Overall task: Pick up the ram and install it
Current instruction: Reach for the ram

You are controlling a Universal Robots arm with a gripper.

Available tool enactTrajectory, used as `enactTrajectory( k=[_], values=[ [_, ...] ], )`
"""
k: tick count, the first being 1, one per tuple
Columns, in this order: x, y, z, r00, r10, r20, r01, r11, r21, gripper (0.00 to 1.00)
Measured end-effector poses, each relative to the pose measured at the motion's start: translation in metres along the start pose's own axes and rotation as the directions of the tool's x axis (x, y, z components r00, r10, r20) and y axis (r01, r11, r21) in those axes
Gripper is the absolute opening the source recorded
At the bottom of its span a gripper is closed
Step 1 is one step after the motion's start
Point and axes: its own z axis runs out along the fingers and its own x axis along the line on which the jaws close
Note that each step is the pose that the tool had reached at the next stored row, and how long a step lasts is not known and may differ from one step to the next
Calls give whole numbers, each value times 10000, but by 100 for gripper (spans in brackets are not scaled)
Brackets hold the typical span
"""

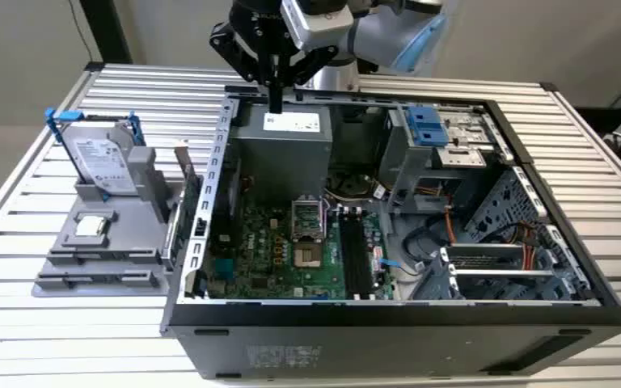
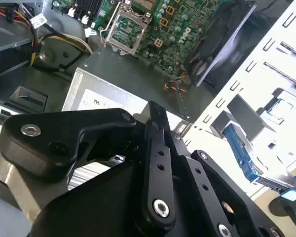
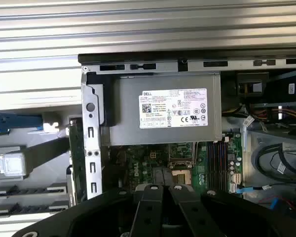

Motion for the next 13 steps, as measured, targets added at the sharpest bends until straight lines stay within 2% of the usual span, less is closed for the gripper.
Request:
enactTrajectory(
  k=[13],
  values=[
    [9, 0, 0, 10000, 1, -2, -1, 10000, -1, 0]
  ],
)
